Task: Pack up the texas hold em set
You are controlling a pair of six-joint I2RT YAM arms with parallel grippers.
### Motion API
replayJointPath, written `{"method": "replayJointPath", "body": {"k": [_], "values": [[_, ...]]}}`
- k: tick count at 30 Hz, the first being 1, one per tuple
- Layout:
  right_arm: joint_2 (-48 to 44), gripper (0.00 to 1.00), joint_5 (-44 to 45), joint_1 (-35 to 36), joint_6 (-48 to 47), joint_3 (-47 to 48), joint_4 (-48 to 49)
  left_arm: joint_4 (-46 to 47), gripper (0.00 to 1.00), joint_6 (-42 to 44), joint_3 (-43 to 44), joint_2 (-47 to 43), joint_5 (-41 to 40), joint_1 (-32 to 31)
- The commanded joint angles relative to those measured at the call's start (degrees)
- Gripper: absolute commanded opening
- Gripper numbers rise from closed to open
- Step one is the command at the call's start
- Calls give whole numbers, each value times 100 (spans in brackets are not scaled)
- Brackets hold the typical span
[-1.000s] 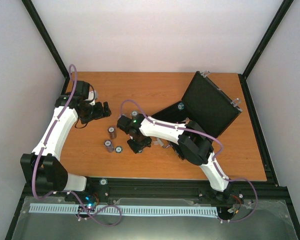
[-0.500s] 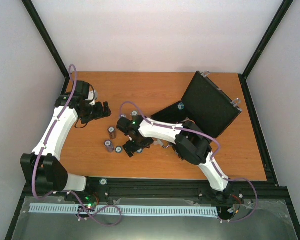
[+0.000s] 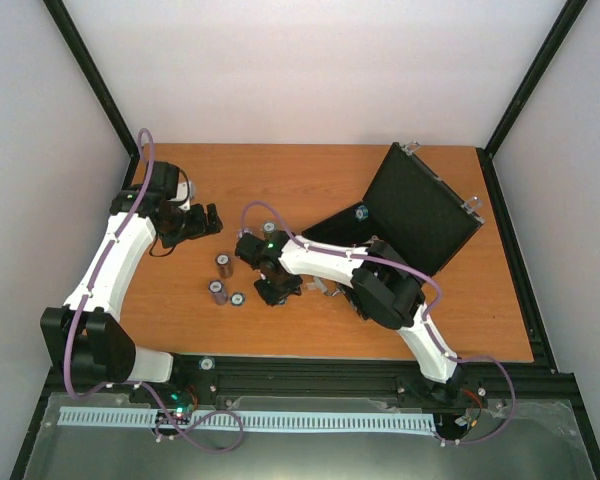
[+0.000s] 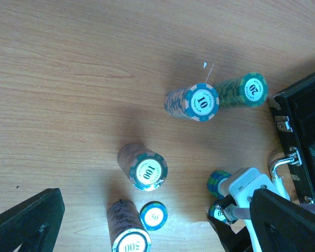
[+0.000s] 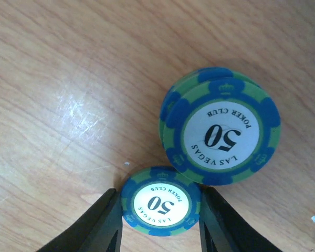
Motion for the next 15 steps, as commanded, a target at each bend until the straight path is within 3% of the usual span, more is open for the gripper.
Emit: {"method": "replayJointPath", "body": {"k": [1,15], "values": [[227,29,-210,29,30,-350,204,-5,100,93,36,-63,-2,-6],[-175,25,53,29,-9,-9,-154,18,100,71,13,-66,-7,-4]]}}
